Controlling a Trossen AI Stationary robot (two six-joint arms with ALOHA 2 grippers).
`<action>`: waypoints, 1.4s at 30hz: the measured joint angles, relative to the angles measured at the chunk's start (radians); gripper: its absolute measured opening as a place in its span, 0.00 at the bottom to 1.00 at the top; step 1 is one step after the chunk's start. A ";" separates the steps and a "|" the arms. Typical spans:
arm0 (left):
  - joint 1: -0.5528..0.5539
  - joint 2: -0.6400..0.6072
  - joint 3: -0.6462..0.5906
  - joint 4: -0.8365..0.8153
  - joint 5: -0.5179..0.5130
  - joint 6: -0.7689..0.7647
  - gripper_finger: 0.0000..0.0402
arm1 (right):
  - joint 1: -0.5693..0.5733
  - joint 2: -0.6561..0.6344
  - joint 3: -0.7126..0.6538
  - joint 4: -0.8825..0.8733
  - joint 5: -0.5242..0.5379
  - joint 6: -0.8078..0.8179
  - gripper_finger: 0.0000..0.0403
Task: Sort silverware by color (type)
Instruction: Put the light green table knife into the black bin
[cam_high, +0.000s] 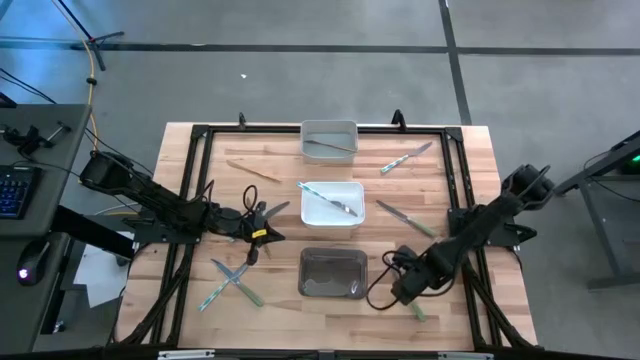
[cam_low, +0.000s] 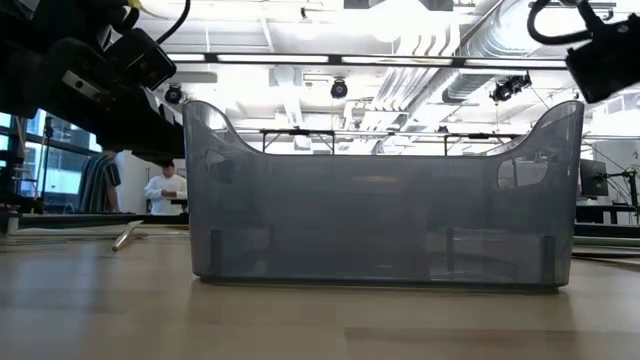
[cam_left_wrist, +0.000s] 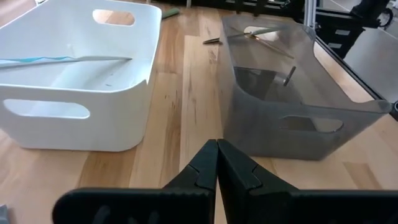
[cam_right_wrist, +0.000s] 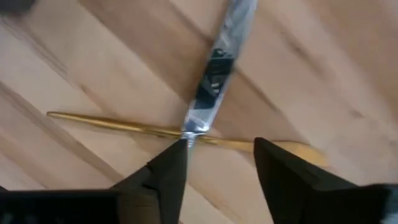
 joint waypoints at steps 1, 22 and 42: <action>-0.003 0.000 0.000 0.000 -0.001 -0.002 0.00 | 0.000 0.013 0.000 0.018 -0.012 -0.001 0.46; -0.043 0.000 0.000 -0.001 -0.041 -0.002 0.00 | -0.018 0.172 0.003 0.081 -0.018 -0.003 0.26; -0.044 0.000 0.000 -0.001 -0.041 -0.021 0.00 | -0.024 0.129 -0.003 0.019 0.010 -0.099 0.00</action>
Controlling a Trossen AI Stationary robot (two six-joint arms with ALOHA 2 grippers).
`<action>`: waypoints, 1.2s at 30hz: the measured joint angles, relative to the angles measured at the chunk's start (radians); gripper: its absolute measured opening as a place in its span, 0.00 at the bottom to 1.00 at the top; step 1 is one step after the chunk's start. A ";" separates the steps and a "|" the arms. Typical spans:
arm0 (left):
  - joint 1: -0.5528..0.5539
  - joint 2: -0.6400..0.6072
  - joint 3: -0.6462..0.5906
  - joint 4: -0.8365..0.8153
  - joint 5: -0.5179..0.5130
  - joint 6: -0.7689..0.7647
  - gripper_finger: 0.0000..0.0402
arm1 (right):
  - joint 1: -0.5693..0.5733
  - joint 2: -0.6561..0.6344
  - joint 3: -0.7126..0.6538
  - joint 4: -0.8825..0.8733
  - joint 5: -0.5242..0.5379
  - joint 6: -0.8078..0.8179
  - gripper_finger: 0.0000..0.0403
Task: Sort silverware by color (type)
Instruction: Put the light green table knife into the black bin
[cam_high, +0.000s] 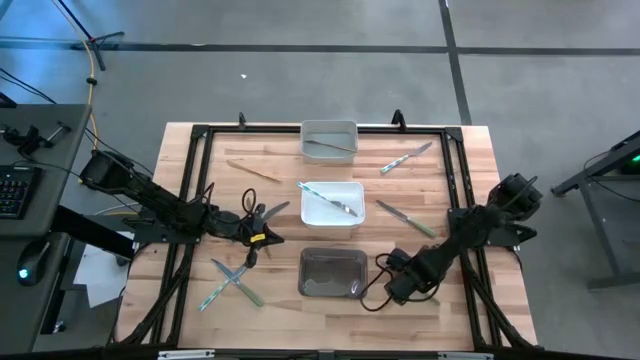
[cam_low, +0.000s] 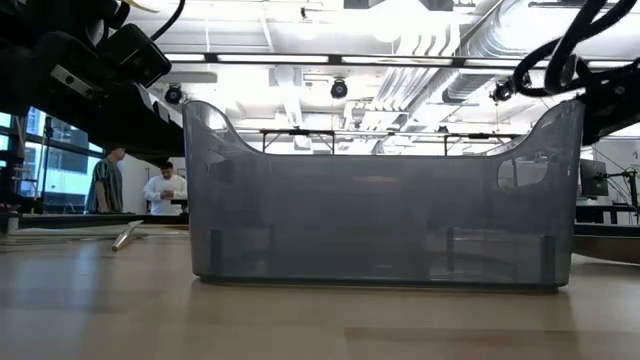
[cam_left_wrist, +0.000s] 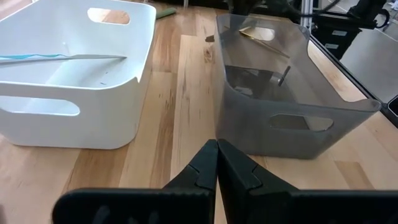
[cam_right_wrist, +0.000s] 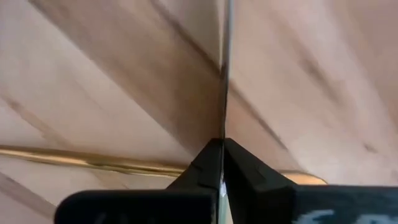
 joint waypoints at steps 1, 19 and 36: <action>0.000 0.000 0.000 0.000 0.000 0.000 0.00 | 0.000 -0.012 0.000 -0.005 0.006 0.000 0.00; 0.000 0.000 0.000 -0.005 -0.003 0.000 0.00 | 0.014 -0.130 0.001 -0.092 0.017 -0.007 0.11; -0.031 0.000 0.000 -0.007 -0.007 0.000 0.00 | 0.015 -0.089 -0.128 -0.010 0.002 -0.086 0.34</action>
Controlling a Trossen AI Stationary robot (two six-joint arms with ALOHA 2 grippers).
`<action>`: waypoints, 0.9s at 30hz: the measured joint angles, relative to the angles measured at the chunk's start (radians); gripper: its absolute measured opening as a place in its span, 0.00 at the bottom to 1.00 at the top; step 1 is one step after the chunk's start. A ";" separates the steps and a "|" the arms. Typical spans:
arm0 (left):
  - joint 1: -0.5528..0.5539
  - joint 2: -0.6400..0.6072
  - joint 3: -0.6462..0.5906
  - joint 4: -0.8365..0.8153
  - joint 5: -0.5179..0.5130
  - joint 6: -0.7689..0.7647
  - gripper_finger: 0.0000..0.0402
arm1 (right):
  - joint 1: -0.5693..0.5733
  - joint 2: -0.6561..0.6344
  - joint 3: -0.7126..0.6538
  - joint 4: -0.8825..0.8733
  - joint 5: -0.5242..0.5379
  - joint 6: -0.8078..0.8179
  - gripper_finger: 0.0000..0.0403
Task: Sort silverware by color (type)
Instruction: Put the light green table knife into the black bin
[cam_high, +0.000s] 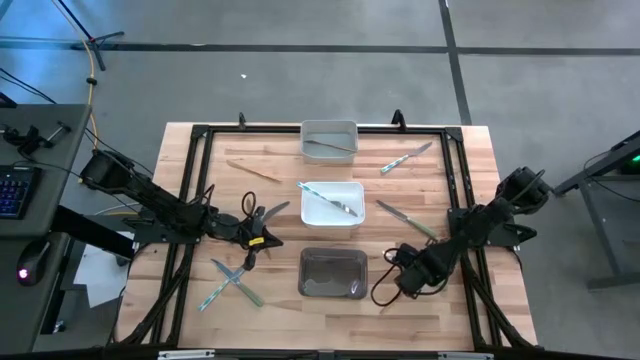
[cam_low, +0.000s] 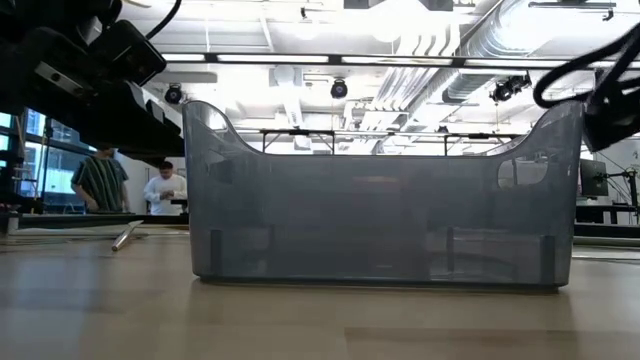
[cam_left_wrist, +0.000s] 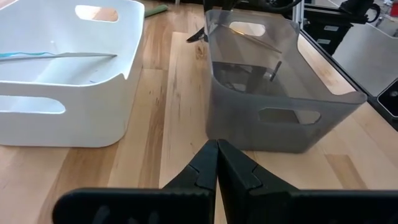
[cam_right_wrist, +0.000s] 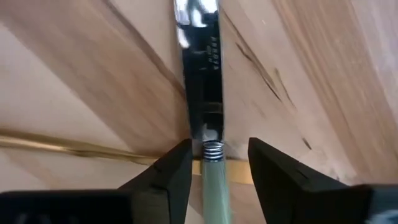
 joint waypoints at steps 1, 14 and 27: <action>0.000 0.000 0.000 0.000 0.000 0.000 0.00 | 0.000 0.000 -0.007 0.007 -0.001 0.000 0.33; 0.000 0.000 0.000 0.000 -0.003 0.000 0.00 | 0.000 -0.006 -0.050 0.079 0.000 -0.088 0.10; 0.000 0.000 0.000 0.000 -0.003 -0.009 0.00 | -0.002 -0.054 0.032 0.019 0.038 -0.139 0.01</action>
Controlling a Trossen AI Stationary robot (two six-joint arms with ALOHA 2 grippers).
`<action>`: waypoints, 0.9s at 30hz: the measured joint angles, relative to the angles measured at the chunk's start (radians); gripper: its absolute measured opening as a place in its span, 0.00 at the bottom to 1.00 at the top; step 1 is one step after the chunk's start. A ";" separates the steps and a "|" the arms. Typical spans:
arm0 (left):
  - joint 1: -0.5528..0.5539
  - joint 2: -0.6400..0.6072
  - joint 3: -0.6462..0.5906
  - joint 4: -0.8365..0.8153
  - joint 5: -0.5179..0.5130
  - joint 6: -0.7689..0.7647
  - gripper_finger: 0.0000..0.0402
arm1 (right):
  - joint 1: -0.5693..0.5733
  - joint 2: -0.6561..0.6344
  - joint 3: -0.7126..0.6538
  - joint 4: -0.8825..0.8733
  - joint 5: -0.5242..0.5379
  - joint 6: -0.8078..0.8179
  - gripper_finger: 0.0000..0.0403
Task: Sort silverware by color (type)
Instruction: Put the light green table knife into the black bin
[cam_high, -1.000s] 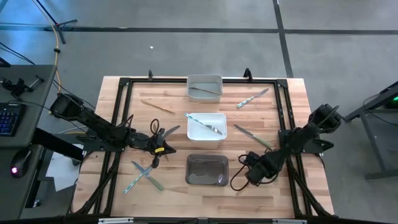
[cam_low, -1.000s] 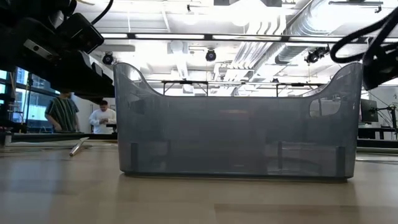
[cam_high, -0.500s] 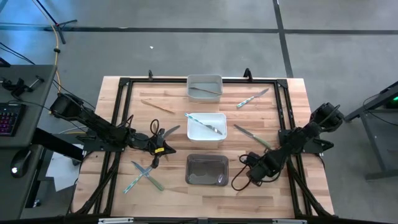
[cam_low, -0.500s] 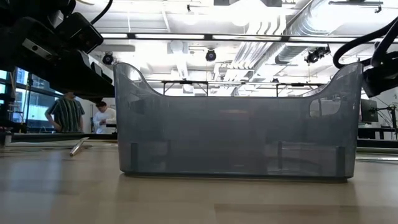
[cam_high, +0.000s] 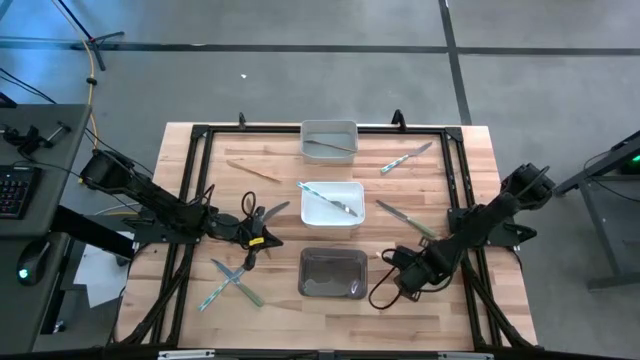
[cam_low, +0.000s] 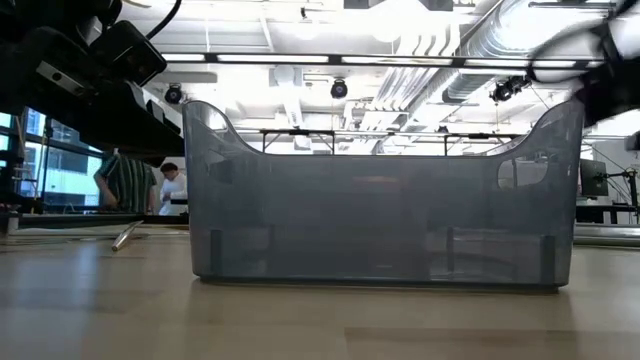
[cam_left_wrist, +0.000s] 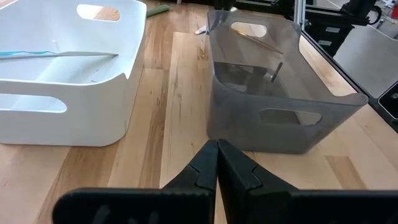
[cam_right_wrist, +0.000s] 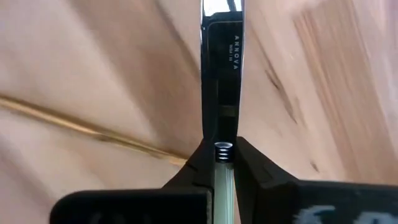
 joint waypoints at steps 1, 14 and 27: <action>0.000 0.000 0.000 0.000 0.000 0.000 0.00 | 0.000 -0.005 0.011 -0.008 0.000 0.002 0.01; 0.000 0.000 0.000 0.000 0.000 -0.008 0.00 | -0.013 -0.022 0.336 -0.266 0.034 0.008 0.01; 0.000 0.000 0.000 0.000 0.000 -0.008 0.00 | -0.198 0.179 0.703 -0.267 -0.023 -0.237 0.01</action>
